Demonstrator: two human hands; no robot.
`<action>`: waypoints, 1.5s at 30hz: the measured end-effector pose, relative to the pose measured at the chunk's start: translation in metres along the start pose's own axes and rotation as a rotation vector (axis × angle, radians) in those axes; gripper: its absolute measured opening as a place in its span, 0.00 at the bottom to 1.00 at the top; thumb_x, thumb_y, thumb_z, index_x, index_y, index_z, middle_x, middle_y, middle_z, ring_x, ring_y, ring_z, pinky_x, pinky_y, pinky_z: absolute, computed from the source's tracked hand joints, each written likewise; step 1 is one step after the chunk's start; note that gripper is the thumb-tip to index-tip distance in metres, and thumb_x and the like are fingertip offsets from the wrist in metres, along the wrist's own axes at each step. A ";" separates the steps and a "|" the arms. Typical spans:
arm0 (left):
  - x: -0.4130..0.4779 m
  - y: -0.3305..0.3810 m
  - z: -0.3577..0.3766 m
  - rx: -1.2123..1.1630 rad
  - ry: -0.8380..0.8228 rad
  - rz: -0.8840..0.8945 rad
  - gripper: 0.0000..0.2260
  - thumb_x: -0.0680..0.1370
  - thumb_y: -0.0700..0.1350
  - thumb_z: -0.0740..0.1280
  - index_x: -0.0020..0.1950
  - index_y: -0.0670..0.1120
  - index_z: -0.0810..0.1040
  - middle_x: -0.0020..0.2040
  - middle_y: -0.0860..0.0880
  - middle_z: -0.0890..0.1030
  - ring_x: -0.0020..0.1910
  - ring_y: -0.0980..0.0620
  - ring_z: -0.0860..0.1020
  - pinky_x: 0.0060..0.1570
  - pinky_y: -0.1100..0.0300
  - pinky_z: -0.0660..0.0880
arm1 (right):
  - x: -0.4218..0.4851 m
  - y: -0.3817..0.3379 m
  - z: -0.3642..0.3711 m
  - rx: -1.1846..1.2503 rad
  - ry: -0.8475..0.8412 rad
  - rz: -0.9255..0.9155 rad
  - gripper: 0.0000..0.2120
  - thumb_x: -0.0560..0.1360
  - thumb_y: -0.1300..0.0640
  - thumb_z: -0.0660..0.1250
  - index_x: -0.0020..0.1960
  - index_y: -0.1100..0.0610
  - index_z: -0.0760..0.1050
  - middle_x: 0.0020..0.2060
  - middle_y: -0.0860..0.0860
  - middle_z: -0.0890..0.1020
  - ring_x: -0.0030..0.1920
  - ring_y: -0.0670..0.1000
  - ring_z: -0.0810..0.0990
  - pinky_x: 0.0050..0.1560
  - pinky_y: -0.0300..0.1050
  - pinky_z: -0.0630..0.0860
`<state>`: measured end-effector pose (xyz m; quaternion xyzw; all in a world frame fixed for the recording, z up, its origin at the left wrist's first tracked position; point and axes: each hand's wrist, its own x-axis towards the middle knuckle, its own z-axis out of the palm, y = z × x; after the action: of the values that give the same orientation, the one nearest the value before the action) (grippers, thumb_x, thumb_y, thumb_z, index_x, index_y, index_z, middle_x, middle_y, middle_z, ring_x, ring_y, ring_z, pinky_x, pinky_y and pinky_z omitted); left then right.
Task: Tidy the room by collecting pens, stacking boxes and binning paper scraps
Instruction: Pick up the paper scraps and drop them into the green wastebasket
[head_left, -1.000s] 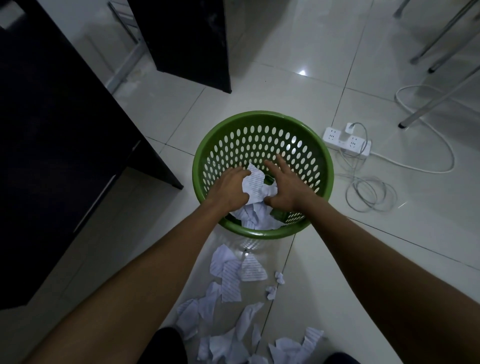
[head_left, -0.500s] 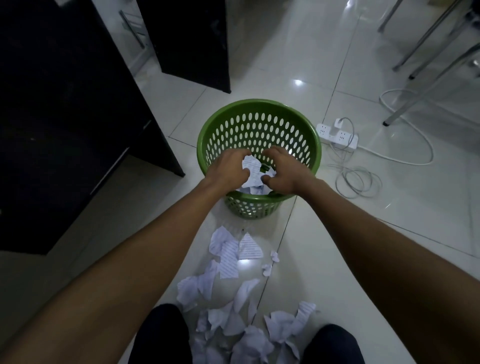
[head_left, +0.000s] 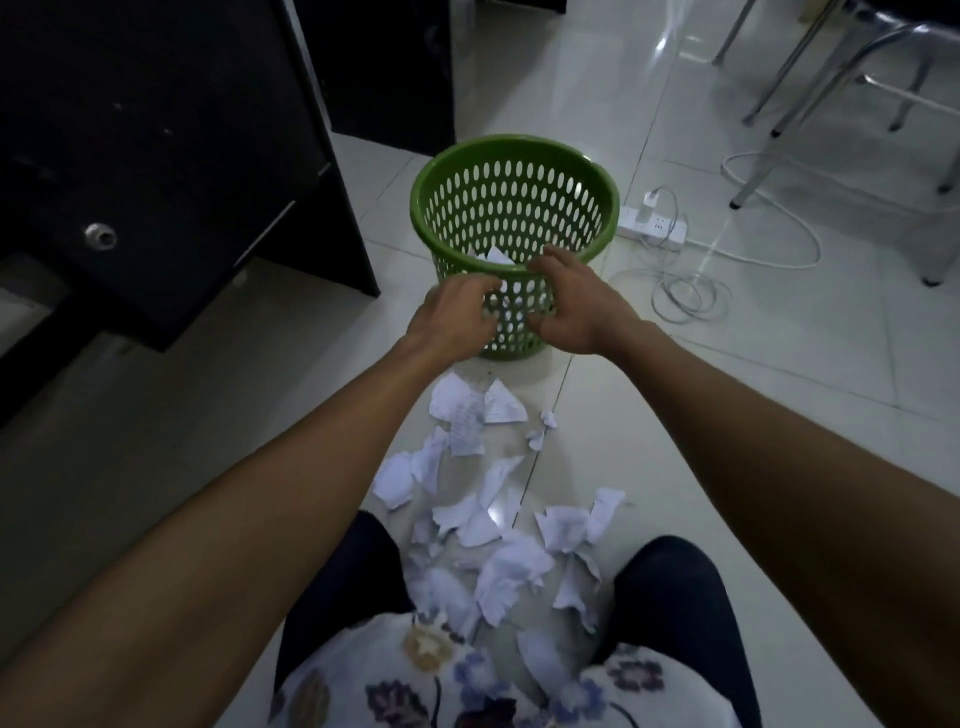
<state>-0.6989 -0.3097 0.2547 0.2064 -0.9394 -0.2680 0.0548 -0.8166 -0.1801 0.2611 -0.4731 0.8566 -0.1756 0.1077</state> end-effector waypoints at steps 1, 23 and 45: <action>-0.012 0.000 0.004 0.011 -0.011 -0.007 0.21 0.73 0.39 0.65 0.66 0.45 0.75 0.63 0.44 0.78 0.60 0.44 0.76 0.58 0.48 0.76 | -0.013 -0.003 0.005 0.015 -0.001 -0.002 0.37 0.69 0.51 0.71 0.73 0.57 0.60 0.74 0.58 0.60 0.71 0.61 0.64 0.68 0.59 0.66; -0.235 -0.120 0.226 0.171 -0.605 -0.347 0.54 0.67 0.64 0.73 0.78 0.52 0.40 0.78 0.46 0.34 0.77 0.41 0.39 0.71 0.34 0.52 | -0.217 0.050 0.238 -0.106 -0.565 0.158 0.63 0.58 0.34 0.76 0.77 0.46 0.39 0.77 0.50 0.36 0.77 0.59 0.41 0.74 0.64 0.47; -0.247 -0.132 0.284 0.064 -0.368 -0.282 0.64 0.56 0.67 0.77 0.74 0.59 0.32 0.77 0.55 0.34 0.73 0.49 0.27 0.68 0.28 0.45 | -0.236 0.067 0.297 -0.193 -0.478 0.141 0.73 0.51 0.30 0.76 0.75 0.46 0.29 0.75 0.52 0.29 0.77 0.60 0.40 0.70 0.66 0.58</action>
<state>-0.4883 -0.1717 -0.0540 0.2849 -0.9036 -0.2760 -0.1619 -0.6398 -0.0058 -0.0332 -0.4484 0.8504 0.0317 0.2735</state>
